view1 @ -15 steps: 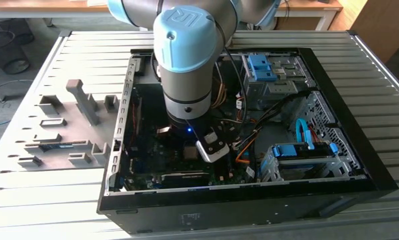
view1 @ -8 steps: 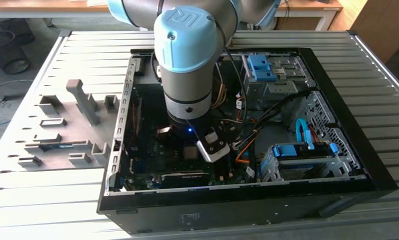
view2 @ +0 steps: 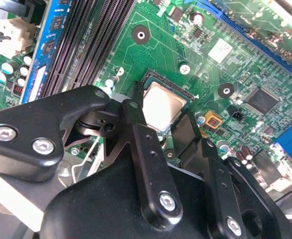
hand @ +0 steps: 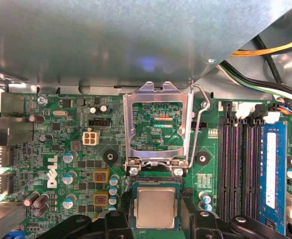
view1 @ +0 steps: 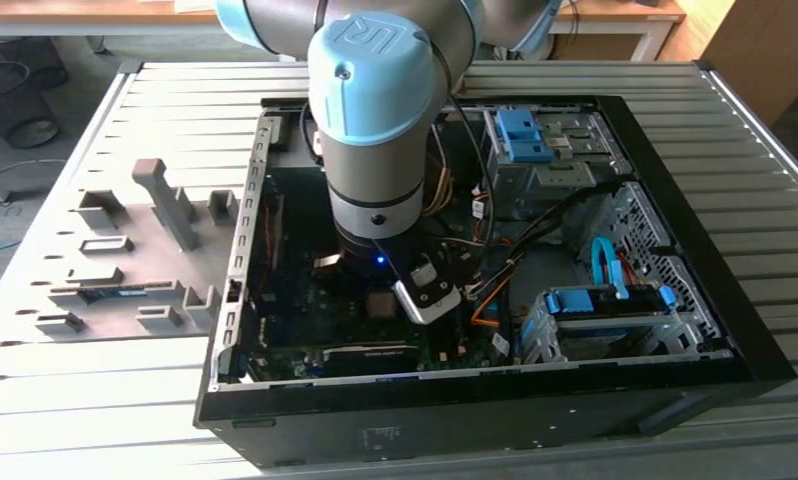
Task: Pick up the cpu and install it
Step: 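Place the cpu into insertion slot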
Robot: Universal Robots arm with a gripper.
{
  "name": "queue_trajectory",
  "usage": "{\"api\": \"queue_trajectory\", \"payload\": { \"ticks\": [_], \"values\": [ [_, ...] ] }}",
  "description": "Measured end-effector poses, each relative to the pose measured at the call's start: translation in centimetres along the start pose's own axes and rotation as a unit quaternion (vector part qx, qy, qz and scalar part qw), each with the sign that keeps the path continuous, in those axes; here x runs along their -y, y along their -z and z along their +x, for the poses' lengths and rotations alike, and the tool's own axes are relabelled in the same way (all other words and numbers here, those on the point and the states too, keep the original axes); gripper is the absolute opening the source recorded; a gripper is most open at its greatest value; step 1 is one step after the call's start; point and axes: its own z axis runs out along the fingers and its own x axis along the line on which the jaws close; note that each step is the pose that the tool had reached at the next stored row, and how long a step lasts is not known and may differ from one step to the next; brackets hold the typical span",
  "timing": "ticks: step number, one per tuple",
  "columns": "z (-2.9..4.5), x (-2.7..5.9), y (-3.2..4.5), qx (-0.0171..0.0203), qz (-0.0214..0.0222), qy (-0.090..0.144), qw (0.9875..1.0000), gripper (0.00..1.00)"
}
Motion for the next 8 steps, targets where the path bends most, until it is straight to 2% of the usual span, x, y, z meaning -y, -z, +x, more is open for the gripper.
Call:
{"api": "queue_trajectory", "payload": {
  "ticks": [8],
  "values": [
    [0.02,0.0,0.04,0.0,0.0017,0.0,1.0,0.47]
  ]
}}
